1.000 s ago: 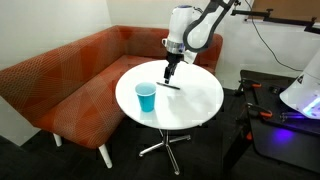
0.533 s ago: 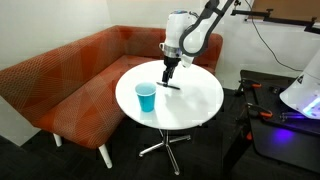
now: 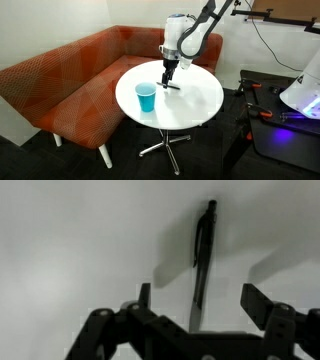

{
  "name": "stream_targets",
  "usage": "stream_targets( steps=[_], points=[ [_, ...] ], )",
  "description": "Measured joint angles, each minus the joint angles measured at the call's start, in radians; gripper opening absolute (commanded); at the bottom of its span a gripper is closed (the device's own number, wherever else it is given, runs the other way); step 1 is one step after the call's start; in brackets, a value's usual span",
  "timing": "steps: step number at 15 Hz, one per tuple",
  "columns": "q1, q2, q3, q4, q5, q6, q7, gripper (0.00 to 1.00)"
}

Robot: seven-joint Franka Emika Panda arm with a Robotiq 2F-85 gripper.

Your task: Put the pen inside the light blue cup

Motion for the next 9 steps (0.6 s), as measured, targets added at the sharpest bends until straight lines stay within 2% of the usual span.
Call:
stream_targets(
  steps=[1, 5, 9],
  points=[
    [0.001, 0.003, 0.000, 0.002, 0.000, 0.000, 0.000, 0.65],
    [0.004, 0.008, -0.001, 0.008, 0.000, -0.001, 0.000, 0.29],
    [0.006, 0.011, -0.003, 0.016, 0.000, -0.004, 0.000, 0.01]
  ],
)
